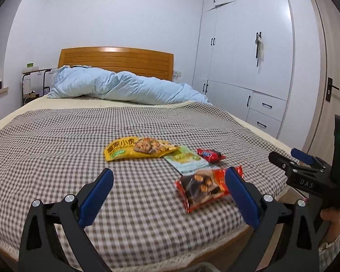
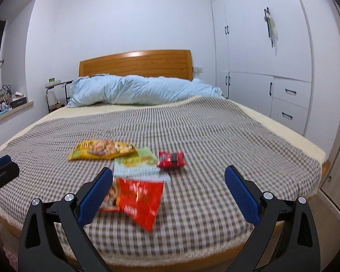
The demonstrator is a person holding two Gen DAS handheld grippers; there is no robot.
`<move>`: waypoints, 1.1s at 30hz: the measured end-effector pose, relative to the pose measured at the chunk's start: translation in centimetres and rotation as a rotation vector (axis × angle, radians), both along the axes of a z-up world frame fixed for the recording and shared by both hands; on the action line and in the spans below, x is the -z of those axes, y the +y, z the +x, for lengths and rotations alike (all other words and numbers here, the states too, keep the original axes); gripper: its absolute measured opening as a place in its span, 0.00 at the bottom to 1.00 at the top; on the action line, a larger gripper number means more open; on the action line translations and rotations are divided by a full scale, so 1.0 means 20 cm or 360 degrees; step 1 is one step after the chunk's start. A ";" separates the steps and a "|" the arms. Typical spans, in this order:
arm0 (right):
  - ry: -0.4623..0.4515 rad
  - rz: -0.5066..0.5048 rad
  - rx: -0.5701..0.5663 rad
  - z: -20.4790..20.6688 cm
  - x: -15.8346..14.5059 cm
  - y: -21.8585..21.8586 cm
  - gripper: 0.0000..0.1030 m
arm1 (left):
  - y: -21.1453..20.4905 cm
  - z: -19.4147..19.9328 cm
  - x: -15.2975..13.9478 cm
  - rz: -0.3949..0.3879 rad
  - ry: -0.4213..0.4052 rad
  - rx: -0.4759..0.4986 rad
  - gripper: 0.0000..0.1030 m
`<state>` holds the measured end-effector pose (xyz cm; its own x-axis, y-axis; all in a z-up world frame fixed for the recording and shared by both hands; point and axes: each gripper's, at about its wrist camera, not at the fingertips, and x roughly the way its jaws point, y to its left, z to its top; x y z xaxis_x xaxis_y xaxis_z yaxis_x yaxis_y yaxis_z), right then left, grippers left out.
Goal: Collect trash
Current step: 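Move both tools over the bed toward the snack wrappers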
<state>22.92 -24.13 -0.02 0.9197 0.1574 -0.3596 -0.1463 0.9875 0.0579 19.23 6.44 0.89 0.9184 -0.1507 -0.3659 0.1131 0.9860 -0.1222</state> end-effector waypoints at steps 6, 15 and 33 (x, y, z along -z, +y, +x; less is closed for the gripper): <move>-0.0077 0.0004 0.0016 0.11 -0.07 0.02 0.92 | -0.02 0.12 -0.03 0.0007 -0.0032 0.0015 0.93; -0.0134 -0.0041 0.0061 0.27 -0.11 0.05 0.92 | -0.02 0.28 -0.13 0.0034 -0.0117 0.0034 0.93; -0.0078 0.0030 0.0121 0.46 -0.04 0.05 0.92 | 0.11 0.53 -0.08 -0.0118 -0.0086 -0.0021 0.93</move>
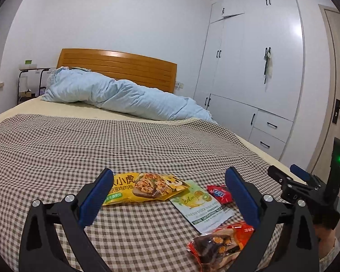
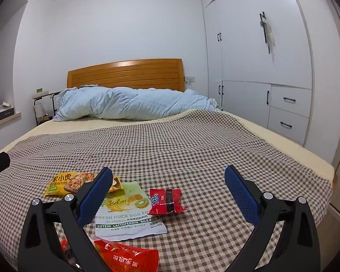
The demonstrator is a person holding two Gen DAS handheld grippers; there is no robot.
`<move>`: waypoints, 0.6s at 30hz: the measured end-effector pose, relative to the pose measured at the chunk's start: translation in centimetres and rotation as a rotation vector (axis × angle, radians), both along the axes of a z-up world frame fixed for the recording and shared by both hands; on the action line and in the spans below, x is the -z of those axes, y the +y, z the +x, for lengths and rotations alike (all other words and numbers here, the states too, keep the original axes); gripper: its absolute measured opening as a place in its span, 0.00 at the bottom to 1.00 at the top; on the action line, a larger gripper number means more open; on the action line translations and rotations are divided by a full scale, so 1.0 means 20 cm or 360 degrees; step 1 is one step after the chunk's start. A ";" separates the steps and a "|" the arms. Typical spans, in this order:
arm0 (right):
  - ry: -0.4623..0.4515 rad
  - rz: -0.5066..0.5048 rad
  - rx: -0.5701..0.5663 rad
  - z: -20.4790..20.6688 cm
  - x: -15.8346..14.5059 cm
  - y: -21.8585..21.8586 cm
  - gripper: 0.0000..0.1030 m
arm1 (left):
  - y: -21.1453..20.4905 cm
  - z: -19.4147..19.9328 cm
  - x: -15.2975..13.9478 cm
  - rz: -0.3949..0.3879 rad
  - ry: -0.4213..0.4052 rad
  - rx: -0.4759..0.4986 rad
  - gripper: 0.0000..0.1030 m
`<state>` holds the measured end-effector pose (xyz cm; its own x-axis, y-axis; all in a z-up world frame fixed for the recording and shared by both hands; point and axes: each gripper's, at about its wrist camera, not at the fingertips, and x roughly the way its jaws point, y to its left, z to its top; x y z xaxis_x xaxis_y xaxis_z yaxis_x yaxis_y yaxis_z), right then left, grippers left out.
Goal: Collect trash
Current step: 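Move both tools over the bed toward the snack wrappers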
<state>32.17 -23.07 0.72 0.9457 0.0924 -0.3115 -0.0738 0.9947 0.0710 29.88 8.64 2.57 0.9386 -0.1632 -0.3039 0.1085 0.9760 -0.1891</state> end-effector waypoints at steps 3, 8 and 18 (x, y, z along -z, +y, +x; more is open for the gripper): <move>0.0030 0.0021 0.0015 0.03 0.01 -0.01 0.92 | -0.01 0.01 0.01 -0.0007 -0.0008 0.0033 0.93; 0.0052 0.0033 0.0050 0.06 0.02 -0.02 0.92 | -0.03 0.05 0.03 0.0003 0.0005 0.0039 0.93; 0.0088 0.0019 -0.0009 0.12 0.05 0.05 0.92 | -0.06 0.12 0.06 0.0046 0.0013 -0.0018 0.93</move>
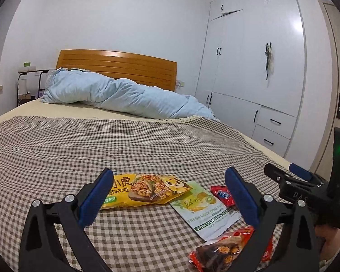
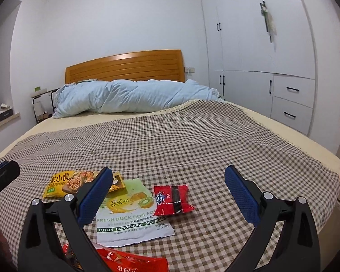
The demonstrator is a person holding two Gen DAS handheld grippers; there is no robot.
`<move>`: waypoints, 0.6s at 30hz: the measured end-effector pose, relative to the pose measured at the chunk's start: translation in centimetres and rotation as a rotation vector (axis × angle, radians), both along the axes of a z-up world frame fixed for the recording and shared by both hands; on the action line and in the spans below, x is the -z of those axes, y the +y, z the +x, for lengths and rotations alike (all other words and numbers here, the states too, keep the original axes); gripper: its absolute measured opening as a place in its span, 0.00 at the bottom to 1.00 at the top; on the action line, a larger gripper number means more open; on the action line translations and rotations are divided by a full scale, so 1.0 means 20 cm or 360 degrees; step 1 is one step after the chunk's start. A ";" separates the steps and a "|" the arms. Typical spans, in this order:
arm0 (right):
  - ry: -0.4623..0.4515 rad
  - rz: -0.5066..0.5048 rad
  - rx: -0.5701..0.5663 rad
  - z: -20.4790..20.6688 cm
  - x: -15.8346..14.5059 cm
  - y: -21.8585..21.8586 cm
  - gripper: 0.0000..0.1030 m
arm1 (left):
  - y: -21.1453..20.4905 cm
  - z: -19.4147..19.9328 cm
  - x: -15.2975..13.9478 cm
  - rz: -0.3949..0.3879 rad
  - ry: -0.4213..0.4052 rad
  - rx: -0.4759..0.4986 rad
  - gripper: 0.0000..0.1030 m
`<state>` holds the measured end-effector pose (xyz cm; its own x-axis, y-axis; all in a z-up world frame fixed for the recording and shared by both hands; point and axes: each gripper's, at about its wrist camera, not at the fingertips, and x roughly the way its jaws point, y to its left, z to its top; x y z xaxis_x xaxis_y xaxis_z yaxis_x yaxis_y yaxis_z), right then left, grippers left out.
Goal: Collect trash
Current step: 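Move both tools over the bed toward the snack wrappers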
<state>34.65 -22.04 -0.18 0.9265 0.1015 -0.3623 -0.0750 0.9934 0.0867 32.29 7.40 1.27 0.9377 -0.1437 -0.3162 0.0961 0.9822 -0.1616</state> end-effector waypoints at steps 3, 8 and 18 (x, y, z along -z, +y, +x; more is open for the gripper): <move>0.0004 -0.0006 -0.0017 0.02 0.01 0.00 0.92 | 0.00 0.02 0.01 0.0011 0.0012 -0.0025 0.93; 0.0101 0.0041 -0.0049 0.08 0.04 -0.03 0.92 | 0.02 0.03 0.01 0.0010 0.0015 -0.0041 0.93; 0.0308 0.0011 0.0029 0.20 0.13 -0.06 0.92 | 0.02 0.06 0.03 -0.0029 0.0048 -0.0020 0.93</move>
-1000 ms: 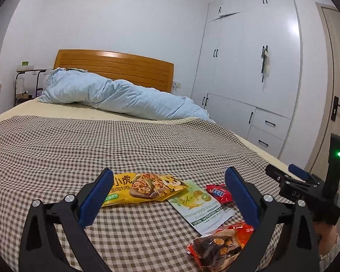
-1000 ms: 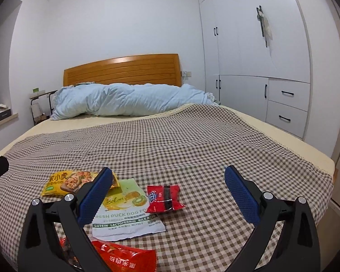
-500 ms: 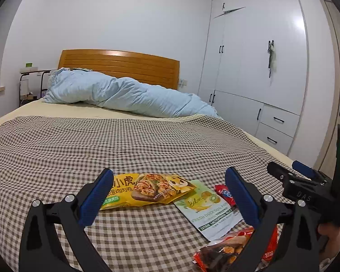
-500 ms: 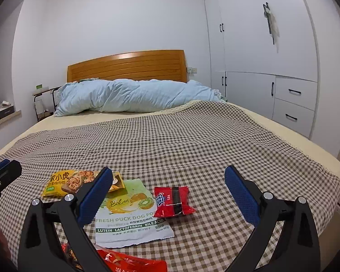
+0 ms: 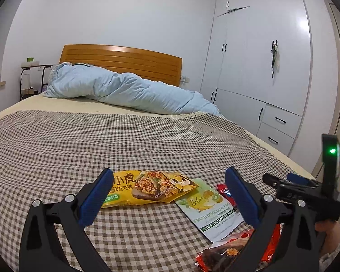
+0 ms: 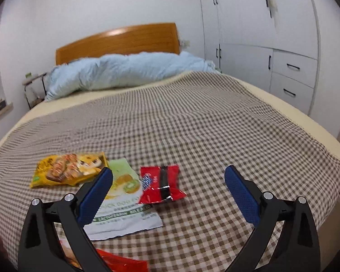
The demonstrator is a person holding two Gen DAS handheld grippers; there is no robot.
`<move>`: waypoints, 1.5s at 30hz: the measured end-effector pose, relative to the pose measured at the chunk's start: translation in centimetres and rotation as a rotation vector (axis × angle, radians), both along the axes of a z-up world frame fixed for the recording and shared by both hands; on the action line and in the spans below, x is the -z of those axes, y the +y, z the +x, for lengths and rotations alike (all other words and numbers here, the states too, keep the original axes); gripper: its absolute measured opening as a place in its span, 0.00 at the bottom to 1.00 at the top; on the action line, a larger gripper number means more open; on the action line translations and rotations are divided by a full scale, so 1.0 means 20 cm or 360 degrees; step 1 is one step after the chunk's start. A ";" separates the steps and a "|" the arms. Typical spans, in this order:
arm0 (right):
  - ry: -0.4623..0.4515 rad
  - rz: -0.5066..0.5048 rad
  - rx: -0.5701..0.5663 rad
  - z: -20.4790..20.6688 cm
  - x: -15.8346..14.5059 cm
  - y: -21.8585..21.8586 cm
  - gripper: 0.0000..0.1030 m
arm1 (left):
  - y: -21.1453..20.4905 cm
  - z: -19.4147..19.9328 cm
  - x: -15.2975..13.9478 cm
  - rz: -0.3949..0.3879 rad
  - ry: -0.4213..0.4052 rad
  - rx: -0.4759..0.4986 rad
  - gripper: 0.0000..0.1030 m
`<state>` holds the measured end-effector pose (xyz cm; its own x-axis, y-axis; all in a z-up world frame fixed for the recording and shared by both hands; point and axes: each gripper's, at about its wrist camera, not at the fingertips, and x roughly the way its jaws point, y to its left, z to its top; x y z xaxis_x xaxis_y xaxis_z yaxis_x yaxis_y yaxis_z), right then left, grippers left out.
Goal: Collect trash
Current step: 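Move both tools over the bed toward the snack wrappers, then close the right tool on the red candy wrapper, then grasp the red-orange snack bag with the left tool while the right holds the candy wrapper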
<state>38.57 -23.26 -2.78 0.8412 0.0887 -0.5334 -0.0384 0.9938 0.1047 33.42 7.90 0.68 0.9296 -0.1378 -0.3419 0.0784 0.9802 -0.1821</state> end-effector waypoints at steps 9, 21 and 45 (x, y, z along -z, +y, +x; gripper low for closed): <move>0.0316 -0.0032 -0.0072 0.22 0.16 0.03 0.92 | -0.03 0.02 0.03 0.0002 0.0039 0.0042 0.93; 0.0500 -0.0195 -0.0142 0.38 0.32 0.13 0.92 | 0.01 0.06 0.08 -0.0003 0.0091 0.0003 0.93; 0.0217 -0.0085 -0.0046 0.18 0.12 0.00 0.47 | -0.02 0.08 0.11 -0.0017 0.0144 0.0052 0.93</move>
